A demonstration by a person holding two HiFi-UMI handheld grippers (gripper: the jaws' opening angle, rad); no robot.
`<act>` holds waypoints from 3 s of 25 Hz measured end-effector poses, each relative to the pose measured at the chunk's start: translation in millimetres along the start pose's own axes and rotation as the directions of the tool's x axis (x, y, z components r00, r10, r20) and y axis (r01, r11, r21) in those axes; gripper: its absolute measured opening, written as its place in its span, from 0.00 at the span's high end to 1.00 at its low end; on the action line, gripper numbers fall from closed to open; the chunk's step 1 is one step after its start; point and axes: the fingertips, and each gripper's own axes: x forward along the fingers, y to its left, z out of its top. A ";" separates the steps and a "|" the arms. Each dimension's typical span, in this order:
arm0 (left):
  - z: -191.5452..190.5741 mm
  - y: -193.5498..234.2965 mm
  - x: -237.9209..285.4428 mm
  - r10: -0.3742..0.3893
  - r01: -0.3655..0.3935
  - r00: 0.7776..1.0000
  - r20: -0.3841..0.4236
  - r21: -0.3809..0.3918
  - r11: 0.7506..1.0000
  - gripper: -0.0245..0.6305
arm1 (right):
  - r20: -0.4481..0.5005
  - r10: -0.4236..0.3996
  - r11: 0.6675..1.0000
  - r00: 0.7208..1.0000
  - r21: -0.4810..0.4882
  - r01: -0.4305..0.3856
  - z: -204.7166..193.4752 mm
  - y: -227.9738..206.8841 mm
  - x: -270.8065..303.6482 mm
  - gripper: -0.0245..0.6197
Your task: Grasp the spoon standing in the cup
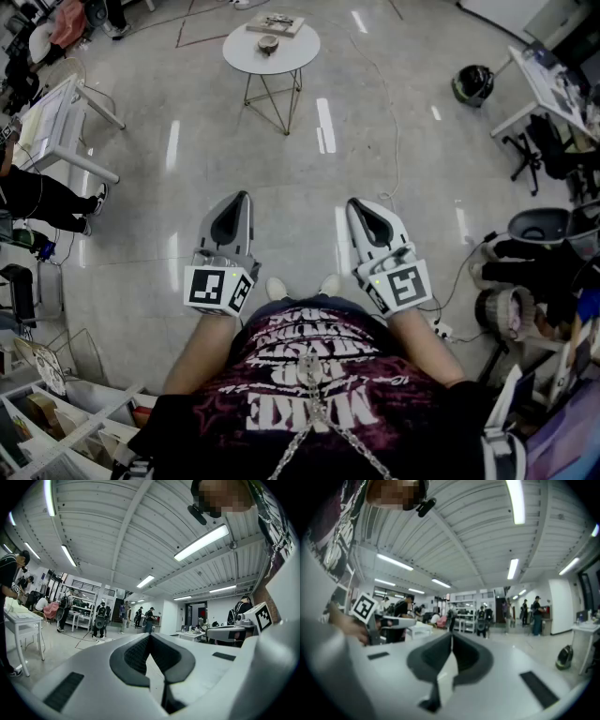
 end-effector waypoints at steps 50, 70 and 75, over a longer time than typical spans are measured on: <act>-37.3 84.8 102.3 0.011 -0.014 0.998 -0.062 -0.049 0.999 0.93 | -0.046 0.009 0.997 0.999 0.078 -0.005 -34.7 -54.0 119.3 0.90; -32.7 62.3 225.9 0.078 -0.079 0.996 -0.050 -0.017 0.997 0.93 | -0.028 0.115 0.990 0.993 0.090 -0.112 -32.7 -173.8 174.8 0.90; -31.5 72.7 233.7 0.108 -0.108 0.993 -0.050 -0.013 0.994 0.93 | -0.029 0.139 0.986 0.990 0.093 -0.136 -36.1 -178.3 186.8 0.90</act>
